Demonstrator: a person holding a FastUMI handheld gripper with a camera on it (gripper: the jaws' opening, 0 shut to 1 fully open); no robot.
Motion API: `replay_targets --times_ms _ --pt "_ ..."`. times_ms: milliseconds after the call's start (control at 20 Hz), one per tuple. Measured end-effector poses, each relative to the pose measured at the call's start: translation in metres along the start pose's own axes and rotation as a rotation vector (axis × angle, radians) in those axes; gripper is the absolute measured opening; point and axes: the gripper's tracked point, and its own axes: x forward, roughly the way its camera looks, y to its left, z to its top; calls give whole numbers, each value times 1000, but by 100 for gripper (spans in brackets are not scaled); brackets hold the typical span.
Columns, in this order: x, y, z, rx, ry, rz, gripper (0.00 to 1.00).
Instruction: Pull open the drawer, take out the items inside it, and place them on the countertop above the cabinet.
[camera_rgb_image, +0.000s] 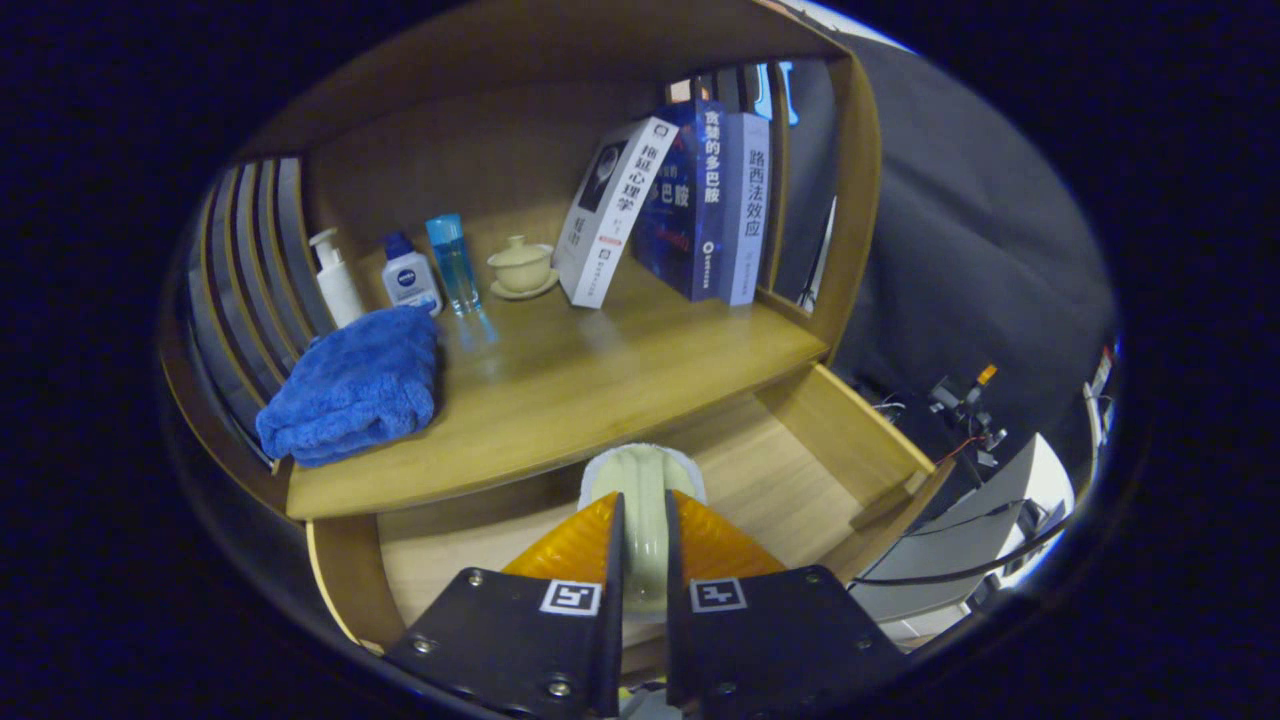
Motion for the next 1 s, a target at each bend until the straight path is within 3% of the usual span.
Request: replay_targets --times_ms 300,600,800,1000 --pt "-34 -14 37 6 -109 -33 18" --pt "-46 14 85 -11 -198 31 18" --pt "-22 55 105 -32 -191 107 18" --pt "10 83 93 -89 -126 155 18"
